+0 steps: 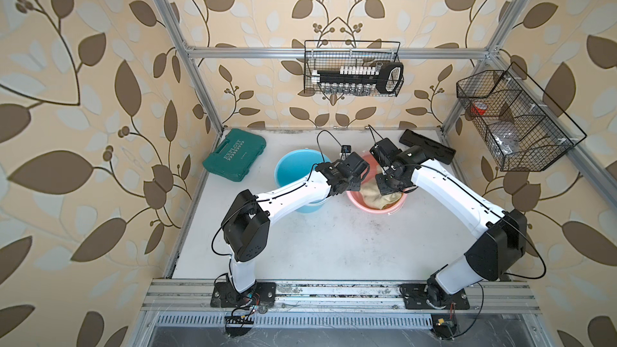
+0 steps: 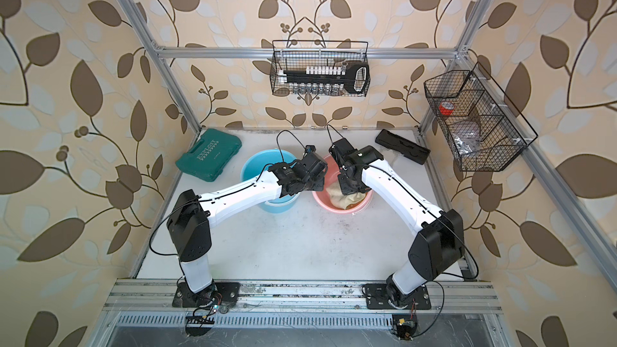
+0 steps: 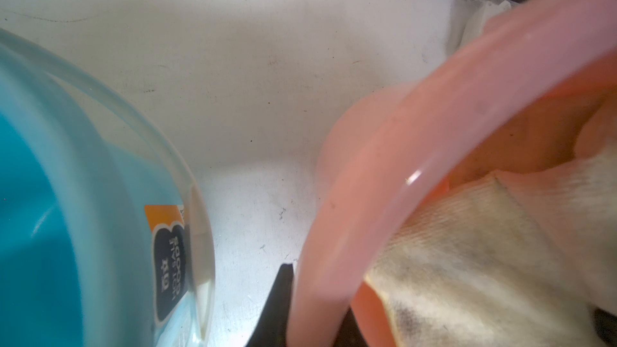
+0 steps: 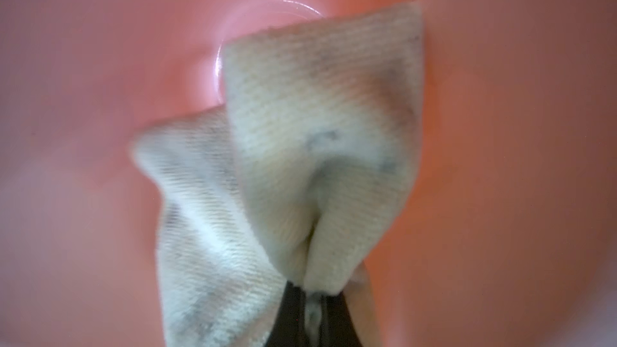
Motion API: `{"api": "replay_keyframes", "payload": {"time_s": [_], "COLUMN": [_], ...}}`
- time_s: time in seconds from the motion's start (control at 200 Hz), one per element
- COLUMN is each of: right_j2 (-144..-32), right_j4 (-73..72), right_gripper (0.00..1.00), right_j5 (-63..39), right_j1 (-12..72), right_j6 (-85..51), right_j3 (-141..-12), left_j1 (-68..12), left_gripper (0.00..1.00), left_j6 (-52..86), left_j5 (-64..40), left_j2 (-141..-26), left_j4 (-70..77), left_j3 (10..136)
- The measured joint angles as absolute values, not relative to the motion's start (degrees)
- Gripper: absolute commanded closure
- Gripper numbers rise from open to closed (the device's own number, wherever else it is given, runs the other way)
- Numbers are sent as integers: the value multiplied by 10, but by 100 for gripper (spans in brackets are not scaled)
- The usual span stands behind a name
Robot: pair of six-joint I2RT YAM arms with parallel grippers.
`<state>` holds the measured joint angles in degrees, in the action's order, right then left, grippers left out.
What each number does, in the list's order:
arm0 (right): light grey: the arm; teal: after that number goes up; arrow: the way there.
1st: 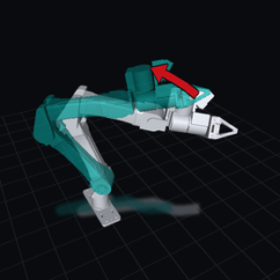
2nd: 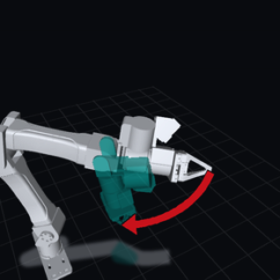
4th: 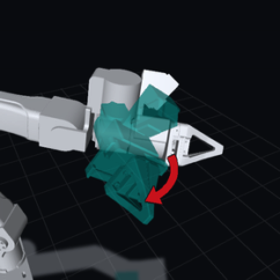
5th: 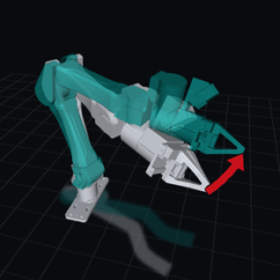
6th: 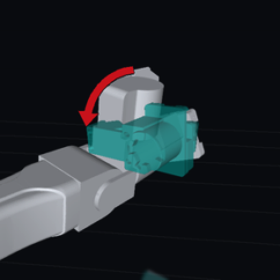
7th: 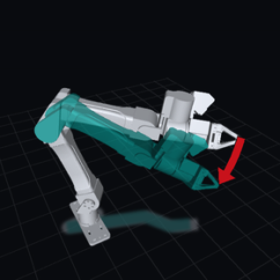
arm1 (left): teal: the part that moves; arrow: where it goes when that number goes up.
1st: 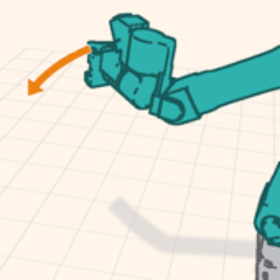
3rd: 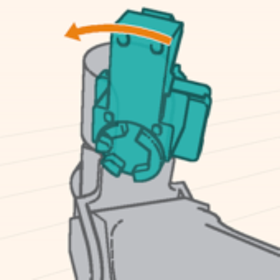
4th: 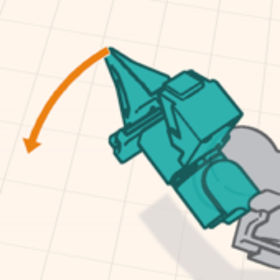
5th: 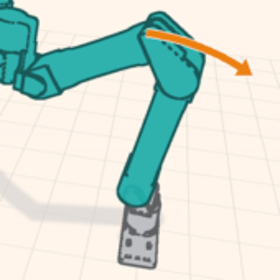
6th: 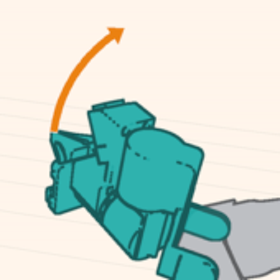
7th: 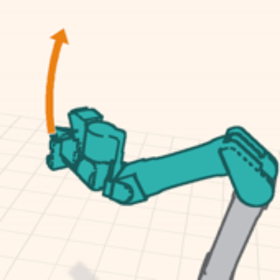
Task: Wipe the inside of the bucket with a cloth
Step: Wipe the dirt from the inside of the bucket.
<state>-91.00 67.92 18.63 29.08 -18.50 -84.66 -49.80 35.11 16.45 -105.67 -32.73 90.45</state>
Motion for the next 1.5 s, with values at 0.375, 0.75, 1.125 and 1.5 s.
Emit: {"api": "replay_keyframes", "payload": {"time_s": [0.375,0.75,1.125,1.5], "right_j2": [-920,-920,-911,-869], "right_j4": [673,516,386,428], "right_gripper": [100,100,100,100], "right_j5": [83,-104,-196,-208], "right_j1": [317,305,289,289], "right_j6": [-181,-246,-360,-296], "right_j3": [-789,-741,-715,-701], "left_j1": [-498,-491,-477,-480], "left_gripper": [100,100,100,100], "left_j6": [351,350,362,362], "left_j5": [164,151,156,161], "left_j2": [-1057,-1056,-1050,-1049], "left_j4": [-325,-336,-345,-345], "left_j3": [905,904,898,898]}}
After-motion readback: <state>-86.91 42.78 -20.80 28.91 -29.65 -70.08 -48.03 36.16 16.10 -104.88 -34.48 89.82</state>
